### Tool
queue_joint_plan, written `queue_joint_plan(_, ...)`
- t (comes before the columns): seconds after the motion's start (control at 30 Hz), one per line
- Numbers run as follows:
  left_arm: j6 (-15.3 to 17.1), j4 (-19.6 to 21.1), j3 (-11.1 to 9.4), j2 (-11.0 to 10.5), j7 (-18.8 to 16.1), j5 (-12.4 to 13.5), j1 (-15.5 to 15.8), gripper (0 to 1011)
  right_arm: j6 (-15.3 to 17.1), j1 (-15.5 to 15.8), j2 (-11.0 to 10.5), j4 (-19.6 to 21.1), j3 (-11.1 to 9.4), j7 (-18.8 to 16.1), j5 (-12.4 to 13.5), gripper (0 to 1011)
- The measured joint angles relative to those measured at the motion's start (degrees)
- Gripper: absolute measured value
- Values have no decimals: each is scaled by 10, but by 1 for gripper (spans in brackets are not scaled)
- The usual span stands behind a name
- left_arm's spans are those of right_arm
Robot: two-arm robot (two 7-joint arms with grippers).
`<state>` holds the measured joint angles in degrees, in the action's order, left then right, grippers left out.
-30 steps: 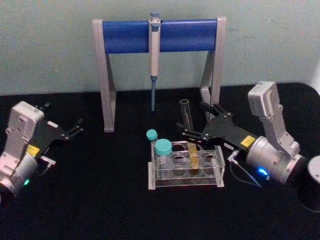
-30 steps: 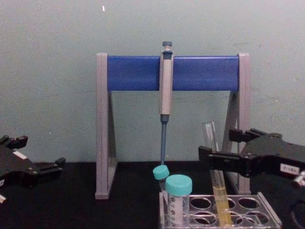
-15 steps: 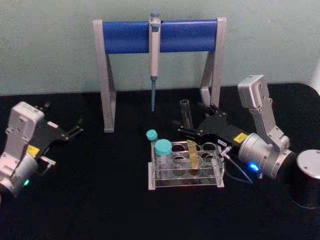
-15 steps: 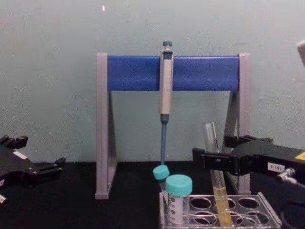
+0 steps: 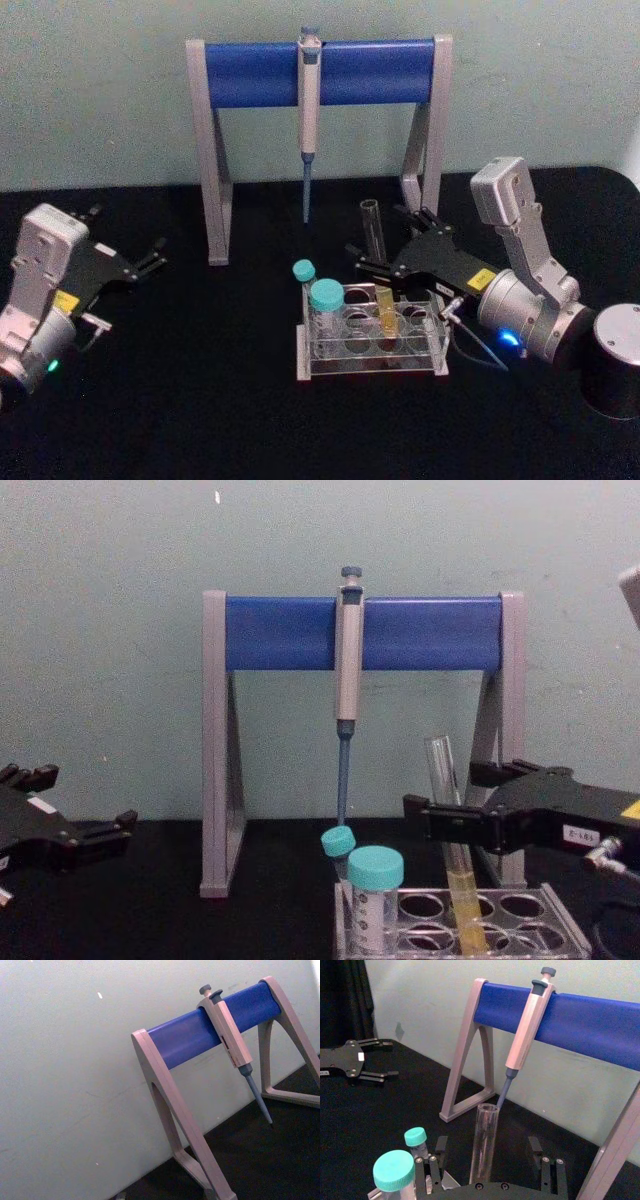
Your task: Pick up the test tube from the test tube rack, shake it, then place it back into the test tube rack.
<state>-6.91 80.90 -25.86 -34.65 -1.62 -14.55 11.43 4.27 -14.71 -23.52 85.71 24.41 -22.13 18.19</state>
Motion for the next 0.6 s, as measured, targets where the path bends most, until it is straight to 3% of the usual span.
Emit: queue_joint_plan(0.6, 0, 0, 0, 0, 0, 0, 0, 1001, 1, 1, 1, 0, -1, -3, 0, 1000)
